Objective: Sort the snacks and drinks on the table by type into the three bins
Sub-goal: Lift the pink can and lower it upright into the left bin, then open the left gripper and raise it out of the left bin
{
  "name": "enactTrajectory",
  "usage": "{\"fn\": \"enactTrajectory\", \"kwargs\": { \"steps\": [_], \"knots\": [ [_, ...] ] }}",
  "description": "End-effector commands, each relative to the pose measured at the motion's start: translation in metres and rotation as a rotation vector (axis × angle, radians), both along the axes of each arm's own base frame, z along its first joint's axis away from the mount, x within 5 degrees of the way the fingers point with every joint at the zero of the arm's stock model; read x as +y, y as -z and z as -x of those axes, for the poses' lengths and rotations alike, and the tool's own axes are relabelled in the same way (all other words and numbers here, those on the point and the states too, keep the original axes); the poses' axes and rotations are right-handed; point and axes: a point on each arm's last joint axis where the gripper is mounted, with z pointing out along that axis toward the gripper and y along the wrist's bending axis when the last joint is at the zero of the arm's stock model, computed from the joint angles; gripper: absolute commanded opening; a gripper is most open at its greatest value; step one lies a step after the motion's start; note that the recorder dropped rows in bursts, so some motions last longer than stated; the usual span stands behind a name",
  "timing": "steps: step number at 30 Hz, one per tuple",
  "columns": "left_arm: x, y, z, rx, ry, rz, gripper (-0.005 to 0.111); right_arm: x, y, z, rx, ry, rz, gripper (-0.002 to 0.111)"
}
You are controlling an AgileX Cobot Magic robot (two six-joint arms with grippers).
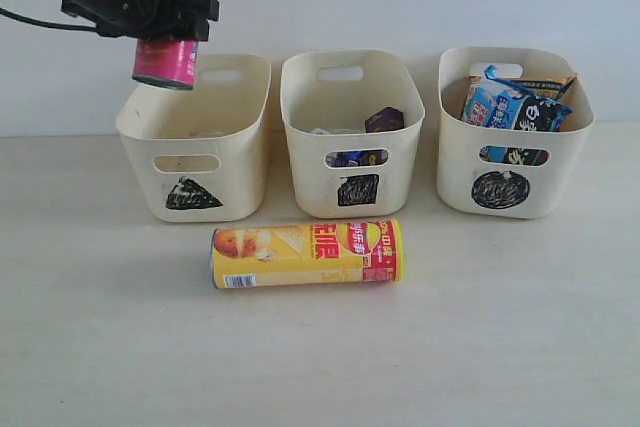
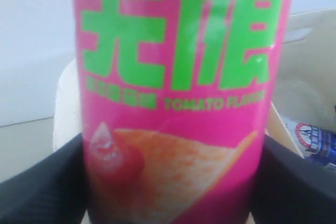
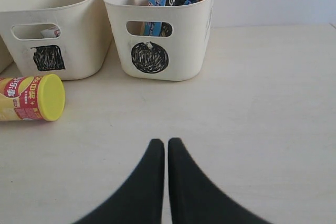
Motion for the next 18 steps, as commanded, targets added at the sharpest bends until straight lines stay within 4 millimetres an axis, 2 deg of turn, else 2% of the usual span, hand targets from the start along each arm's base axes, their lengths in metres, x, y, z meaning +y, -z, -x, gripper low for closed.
{"fn": "enactTrajectory", "kwargs": {
  "steps": [1, 6, 8, 13, 14, 18],
  "knots": [
    [-0.002, 0.024, -0.018, 0.012, -0.015, 0.015, 0.004, 0.000, 0.001, 0.000, -0.007, 0.000, 0.007, 0.000],
    [-0.005, 0.053, -0.030, 0.048, -0.015, 0.006, 0.004, 0.000, 0.001, 0.000, -0.004, 0.000, 0.005, 0.000],
    [-0.006, 0.063, -0.033, 0.054, -0.015, 0.005, 0.008, 0.000, 0.001, 0.000, -0.004, 0.000, 0.005, 0.000],
    [-0.007, 0.083, -0.037, 0.084, -0.015, -0.003, 0.038, 0.000, 0.001, 0.000, -0.004, 0.000, 0.005, 0.000],
    [-0.007, 0.085, -0.038, 0.082, -0.015, -0.003, 0.046, 0.000, 0.001, 0.000, -0.004, 0.000, 0.005, 0.000],
    [-0.008, 0.084, -0.040, 0.060, -0.014, 0.003, 0.065, 0.000, 0.001, 0.000, -0.004, 0.000, 0.005, 0.000]
  ]
}}
